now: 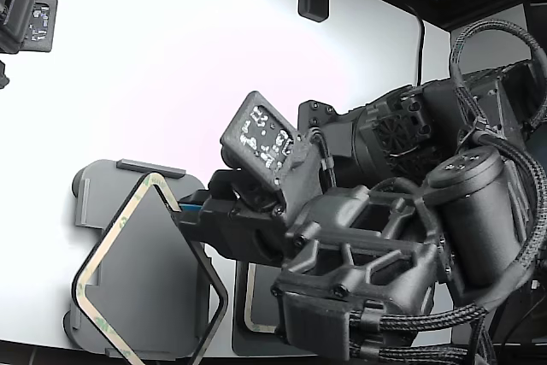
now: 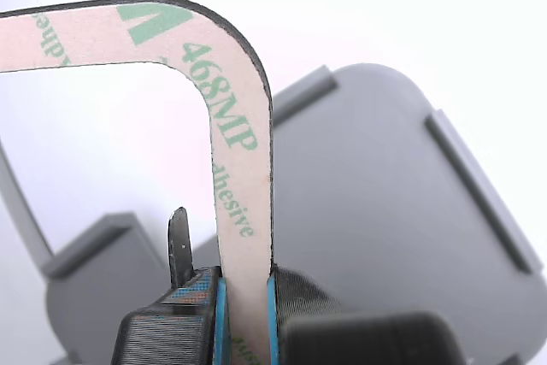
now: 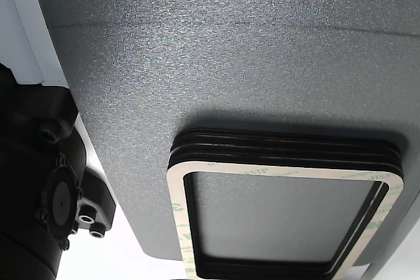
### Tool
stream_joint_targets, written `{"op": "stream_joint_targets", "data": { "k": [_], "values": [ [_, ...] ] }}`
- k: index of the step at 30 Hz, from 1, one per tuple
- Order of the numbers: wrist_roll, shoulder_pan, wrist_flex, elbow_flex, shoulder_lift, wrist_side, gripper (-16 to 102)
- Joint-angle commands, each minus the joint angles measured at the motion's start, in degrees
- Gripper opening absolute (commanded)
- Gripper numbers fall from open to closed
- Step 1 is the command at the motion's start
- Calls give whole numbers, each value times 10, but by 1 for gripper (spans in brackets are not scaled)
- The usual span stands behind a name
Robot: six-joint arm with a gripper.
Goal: Grab top frame and put it into gray box.
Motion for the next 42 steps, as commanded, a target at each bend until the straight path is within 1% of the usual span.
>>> {"op": "stream_joint_targets", "data": {
  "k": [1,7,12,20,23,42],
  "values": [
    [211,-11,6,3,11,-21,-12],
    [327,-11,6,39,4,-59,-12],
    [445,-11,6,53,-9,-102,-12],
    [524,-23,7,116,-8,-173,-12],
    [530,-28,7,127,-13,-191,-12],
    [512,-50,7,155,-6,-200,-12]
  ]
}}
